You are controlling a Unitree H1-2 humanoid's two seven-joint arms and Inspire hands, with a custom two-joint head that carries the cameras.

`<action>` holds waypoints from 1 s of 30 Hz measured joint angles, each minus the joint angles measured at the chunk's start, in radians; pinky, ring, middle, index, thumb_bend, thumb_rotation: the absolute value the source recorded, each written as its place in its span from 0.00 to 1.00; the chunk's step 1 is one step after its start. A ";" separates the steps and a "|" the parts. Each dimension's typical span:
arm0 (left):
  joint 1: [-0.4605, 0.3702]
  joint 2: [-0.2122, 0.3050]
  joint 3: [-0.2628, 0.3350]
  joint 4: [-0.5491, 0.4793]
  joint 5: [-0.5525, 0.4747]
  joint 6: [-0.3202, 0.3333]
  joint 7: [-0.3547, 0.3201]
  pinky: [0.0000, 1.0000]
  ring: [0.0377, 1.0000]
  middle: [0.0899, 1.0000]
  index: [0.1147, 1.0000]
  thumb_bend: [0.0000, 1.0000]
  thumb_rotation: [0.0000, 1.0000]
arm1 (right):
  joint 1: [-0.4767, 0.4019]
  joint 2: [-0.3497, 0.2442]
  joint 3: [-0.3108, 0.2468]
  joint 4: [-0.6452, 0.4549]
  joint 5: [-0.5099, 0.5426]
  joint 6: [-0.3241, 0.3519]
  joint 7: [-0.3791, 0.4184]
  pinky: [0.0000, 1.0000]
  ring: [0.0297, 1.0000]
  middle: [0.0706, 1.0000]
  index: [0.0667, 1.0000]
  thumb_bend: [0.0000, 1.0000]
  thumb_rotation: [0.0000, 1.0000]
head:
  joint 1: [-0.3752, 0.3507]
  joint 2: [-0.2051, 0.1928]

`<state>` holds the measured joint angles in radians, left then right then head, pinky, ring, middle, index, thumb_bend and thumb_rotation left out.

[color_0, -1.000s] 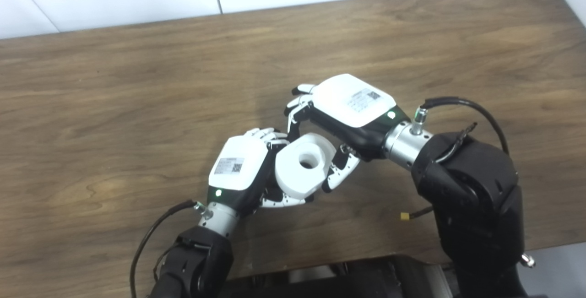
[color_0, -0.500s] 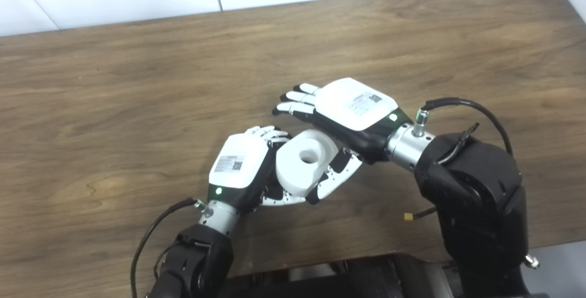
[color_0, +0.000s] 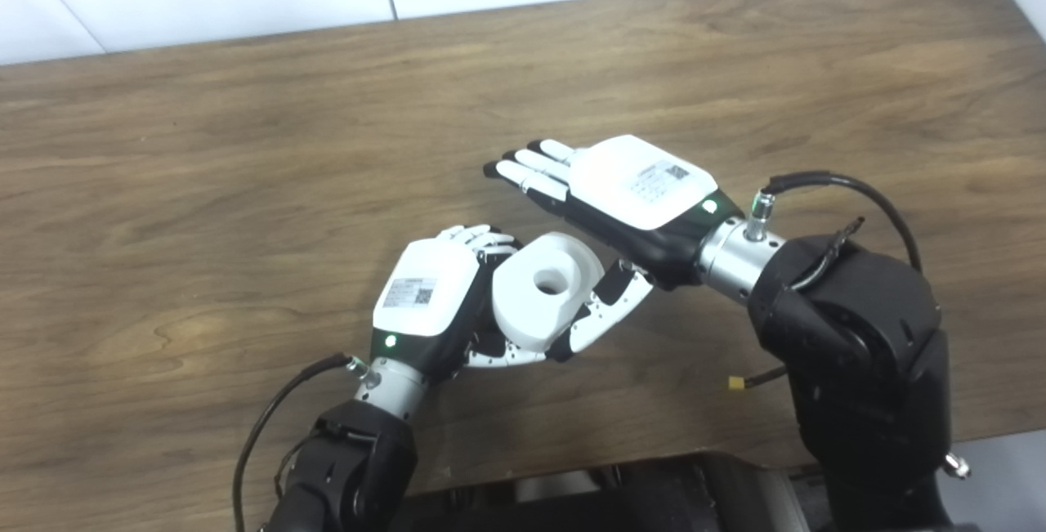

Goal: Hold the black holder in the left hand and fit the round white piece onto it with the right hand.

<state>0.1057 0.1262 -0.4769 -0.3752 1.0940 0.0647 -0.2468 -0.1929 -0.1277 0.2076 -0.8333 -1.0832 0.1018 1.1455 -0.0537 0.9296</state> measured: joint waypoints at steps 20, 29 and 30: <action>-0.022 0.009 0.006 -0.100 0.052 0.042 -0.211 0.87 0.81 0.74 0.53 0.66 0.24 | -0.041 -0.055 -0.037 -0.024 0.043 0.008 0.010 0.89 1.00 0.98 0.98 1.00 0.57 | 0.015 0.002; -0.026 0.024 0.015 -0.149 0.113 0.031 -0.312 0.85 0.82 0.77 0.76 0.80 0.37 | -0.042 -0.056 -0.048 -0.023 0.044 0.008 -0.006 0.90 1.00 0.97 0.98 1.00 0.57 | 0.023 0.006; -0.025 0.024 0.018 -0.150 0.113 0.029 -0.315 0.85 0.82 0.77 0.76 0.80 0.37 | -0.042 -0.056 -0.050 -0.023 0.044 0.009 -0.006 0.90 1.00 0.97 0.98 1.00 0.57 | 0.023 0.006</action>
<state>0.0810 0.1506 -0.4593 -0.5254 1.2072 0.0936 -0.5617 -0.2350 -0.1833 0.1578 -0.8567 -1.0390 0.1113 1.1398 -0.0307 0.9357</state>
